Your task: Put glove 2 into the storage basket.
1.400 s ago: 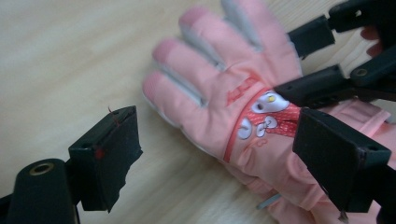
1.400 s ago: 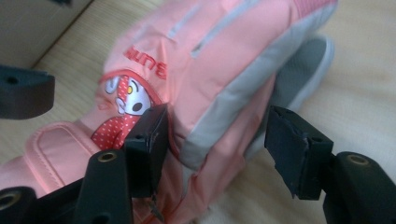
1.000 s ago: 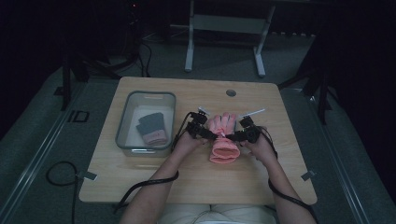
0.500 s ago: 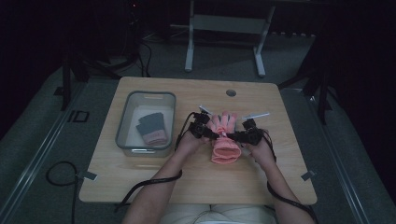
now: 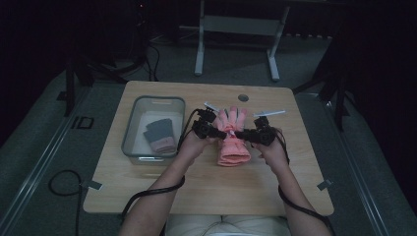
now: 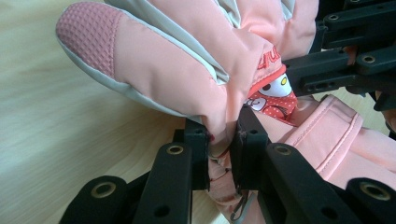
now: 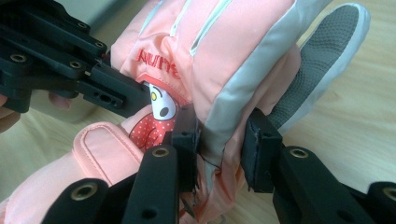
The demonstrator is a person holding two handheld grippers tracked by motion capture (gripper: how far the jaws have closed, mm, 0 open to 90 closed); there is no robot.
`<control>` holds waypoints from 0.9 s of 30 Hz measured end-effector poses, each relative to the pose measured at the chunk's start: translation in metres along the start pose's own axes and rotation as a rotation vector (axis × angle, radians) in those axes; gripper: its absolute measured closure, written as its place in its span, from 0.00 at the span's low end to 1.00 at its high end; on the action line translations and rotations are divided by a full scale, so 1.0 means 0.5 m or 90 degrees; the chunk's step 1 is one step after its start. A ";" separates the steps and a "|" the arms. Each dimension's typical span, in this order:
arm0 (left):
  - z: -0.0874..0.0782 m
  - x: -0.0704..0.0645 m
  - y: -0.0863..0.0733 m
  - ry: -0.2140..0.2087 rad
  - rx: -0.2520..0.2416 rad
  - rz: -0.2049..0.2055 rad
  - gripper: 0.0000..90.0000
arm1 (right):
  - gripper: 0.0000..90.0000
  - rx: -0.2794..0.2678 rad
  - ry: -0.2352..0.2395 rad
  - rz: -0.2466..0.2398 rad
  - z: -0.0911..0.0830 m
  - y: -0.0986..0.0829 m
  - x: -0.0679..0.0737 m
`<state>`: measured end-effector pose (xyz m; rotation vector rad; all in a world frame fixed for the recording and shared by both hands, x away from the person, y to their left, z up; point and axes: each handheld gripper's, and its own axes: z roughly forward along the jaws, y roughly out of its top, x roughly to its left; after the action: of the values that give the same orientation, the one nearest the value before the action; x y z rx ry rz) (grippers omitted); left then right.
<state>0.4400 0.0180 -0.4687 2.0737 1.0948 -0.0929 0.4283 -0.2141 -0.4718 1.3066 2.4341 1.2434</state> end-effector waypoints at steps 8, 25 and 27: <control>-0.091 0.003 0.014 0.035 -0.021 0.002 0.87 | 0.77 -0.019 0.016 -0.028 -0.002 0.062 0.056; -0.256 0.039 0.008 0.098 -0.049 -0.018 0.87 | 0.77 -0.026 0.049 -0.096 0.028 0.184 0.171; -0.274 0.044 0.004 0.110 -0.051 -0.021 0.87 | 0.77 -0.024 0.053 -0.107 0.036 0.196 0.189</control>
<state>0.4178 0.1230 -0.3806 2.0222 1.2159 0.1143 0.4409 -0.1047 -0.3897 1.0350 2.5022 1.3169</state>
